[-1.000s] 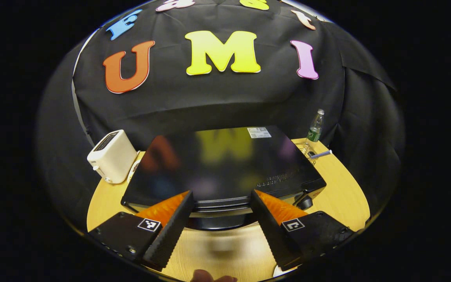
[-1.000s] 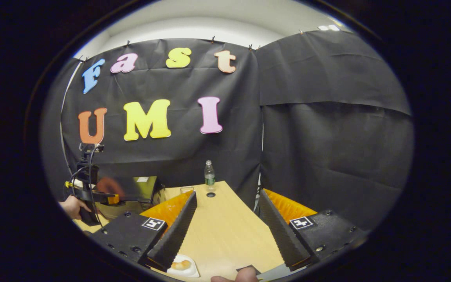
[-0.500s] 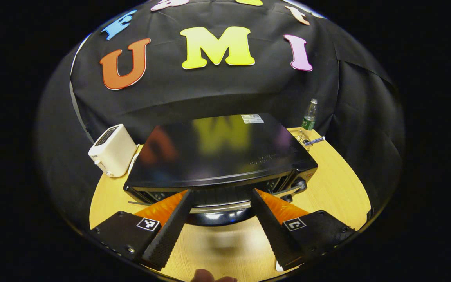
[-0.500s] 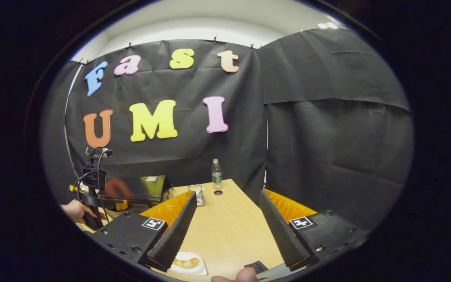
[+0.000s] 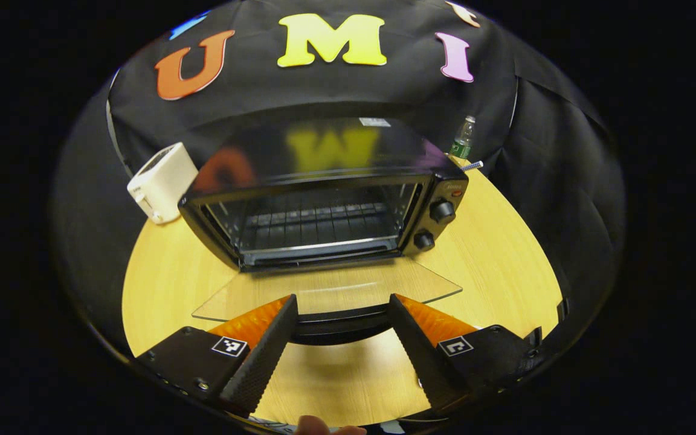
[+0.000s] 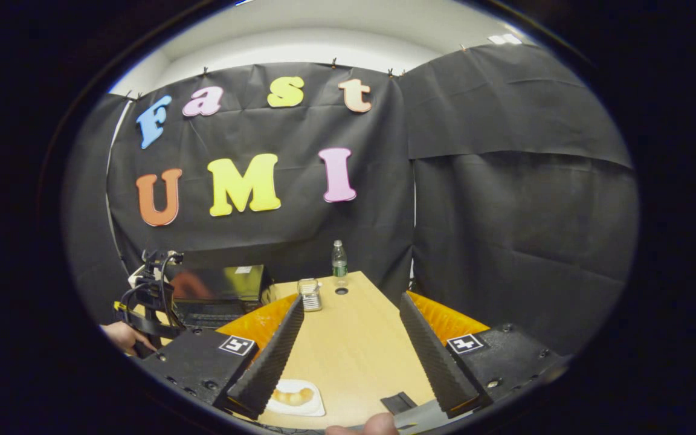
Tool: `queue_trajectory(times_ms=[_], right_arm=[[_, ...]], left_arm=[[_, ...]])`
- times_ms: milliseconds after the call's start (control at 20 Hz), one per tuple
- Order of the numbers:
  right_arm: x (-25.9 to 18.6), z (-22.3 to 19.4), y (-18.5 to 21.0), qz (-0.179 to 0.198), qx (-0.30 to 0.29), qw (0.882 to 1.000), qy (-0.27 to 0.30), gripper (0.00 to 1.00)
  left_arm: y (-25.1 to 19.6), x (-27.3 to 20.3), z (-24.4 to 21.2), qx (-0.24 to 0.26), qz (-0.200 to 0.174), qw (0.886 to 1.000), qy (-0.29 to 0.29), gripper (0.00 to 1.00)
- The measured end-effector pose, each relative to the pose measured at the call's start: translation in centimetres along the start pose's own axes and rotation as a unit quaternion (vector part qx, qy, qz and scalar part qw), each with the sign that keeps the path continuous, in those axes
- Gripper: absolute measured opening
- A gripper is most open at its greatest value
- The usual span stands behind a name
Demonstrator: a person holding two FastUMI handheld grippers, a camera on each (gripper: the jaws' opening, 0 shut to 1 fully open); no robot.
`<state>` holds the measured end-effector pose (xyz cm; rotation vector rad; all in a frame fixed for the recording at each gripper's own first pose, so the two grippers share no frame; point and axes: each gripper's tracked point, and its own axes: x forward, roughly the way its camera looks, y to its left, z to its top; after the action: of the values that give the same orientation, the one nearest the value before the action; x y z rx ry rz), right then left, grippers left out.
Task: Open the electric oven with the left hand, put the food in, and close the electric oven.
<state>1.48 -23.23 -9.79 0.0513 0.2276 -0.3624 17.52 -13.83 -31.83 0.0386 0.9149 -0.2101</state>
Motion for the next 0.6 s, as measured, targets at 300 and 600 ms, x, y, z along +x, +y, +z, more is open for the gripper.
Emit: queue_trajectory(times_ms=[300,600], right_arm=[[-1.6,-1.2,0.0,-0.006,-0.013,1.0,0.015,0.99],[-2.2,-2.1,0.3,-0.009,-0.026,0.999,0.028,0.98]], left_arm=[[0.3,2.2,-4.9,-0.043,-0.016,0.997,0.062,0.96],[0.4,3.6,-8.8,-0.067,-0.02,0.991,0.114,0.96]])
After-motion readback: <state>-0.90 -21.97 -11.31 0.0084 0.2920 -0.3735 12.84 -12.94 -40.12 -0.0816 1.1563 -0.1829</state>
